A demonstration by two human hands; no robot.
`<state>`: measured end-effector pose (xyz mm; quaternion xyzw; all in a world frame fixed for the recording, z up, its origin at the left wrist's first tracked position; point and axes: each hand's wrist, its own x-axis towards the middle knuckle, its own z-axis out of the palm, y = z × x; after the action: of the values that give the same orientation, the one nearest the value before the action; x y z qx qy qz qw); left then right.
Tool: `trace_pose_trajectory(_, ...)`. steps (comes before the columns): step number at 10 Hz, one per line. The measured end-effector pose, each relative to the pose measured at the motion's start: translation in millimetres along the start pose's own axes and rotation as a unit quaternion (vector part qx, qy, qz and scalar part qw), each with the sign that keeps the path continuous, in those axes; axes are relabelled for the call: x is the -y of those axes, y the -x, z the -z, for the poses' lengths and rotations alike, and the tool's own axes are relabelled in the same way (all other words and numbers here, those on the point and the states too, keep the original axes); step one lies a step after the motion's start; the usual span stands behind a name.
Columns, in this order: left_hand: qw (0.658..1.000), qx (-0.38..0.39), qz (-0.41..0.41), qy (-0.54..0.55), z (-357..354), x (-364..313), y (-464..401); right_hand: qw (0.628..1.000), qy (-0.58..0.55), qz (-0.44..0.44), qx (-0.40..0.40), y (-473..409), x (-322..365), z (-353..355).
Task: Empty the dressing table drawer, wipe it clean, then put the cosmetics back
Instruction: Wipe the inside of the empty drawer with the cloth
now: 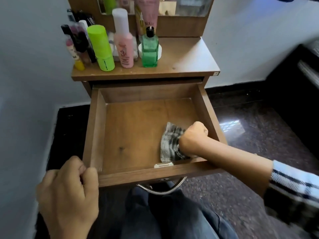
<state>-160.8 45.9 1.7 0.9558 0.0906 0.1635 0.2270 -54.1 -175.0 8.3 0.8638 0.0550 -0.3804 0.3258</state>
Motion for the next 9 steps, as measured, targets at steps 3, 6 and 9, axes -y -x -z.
trace_pose_trajectory(3,0.999,-0.009,-0.002,0.044,-5,6,-2,0.987,-0.105,0.079,0.095,6,-25,7)
trace_pose_trajectory(6,0.999,0.018,-0.031,0.010,-5,14,-2,0.905,-0.378,0.195,-0.010,28,71,68)
trace_pose_trajectory(9,1.000,0.005,0.001,0.023,-4,5,-5,0.907,-0.384,0.144,-0.095,35,67,59)
